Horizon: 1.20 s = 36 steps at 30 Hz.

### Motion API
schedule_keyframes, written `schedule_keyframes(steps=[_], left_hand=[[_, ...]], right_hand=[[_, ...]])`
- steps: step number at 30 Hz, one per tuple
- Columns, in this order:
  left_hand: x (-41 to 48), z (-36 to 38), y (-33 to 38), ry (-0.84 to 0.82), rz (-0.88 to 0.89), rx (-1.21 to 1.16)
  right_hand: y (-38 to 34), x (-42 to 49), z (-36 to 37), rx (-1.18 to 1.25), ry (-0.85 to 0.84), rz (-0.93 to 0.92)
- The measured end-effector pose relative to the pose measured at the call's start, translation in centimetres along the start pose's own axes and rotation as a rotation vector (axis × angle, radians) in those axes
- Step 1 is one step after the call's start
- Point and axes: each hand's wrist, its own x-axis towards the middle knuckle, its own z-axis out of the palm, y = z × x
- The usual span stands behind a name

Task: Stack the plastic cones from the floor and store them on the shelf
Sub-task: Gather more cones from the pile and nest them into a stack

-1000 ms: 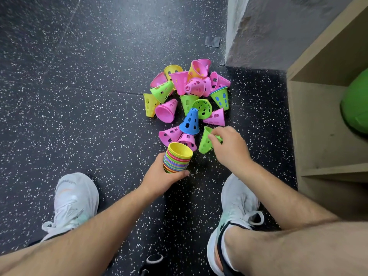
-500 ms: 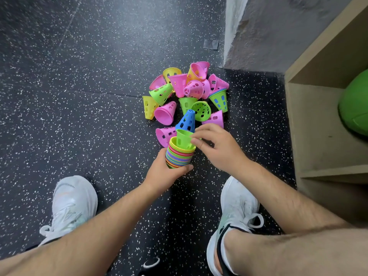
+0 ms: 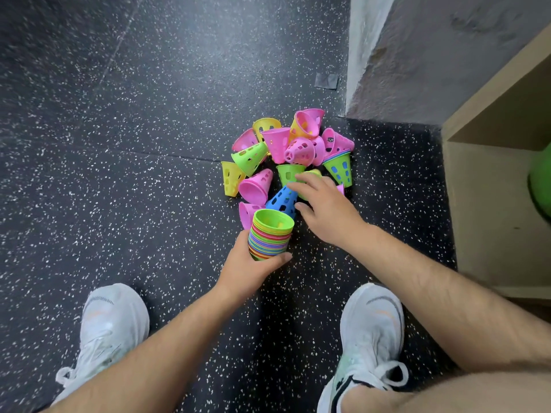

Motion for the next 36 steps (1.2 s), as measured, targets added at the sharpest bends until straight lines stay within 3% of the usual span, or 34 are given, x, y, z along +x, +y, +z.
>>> schedule_keyframes(steps=[6,15,23,30,36], left_hand=[[1.0,-0.5,0.2,0.000,0.001,0.014],[1.3,-0.4,0.1,-0.033,0.024,0.046],[0.5,0.3,-0.9,-0.066,0.006,0.075],[-0.6,0.9,-0.6,-0.065,-0.001,0.097],[-0.8,1.4,-0.6,-0.073,-0.004,0.087]], right_hand=[[0.5,3.0,0.5,-0.170,-0.146,-0.059],[0.9,-0.6,1.0,-0.070,-0.173,0.161],[1.7,-4.3,2.5,-0.003,-0.323,0.245],[1.9,-4.3,2.1,-0.002,-0.151,0.215],[1.8,-5.2,-1.2,0.204,0.092,0.252]])
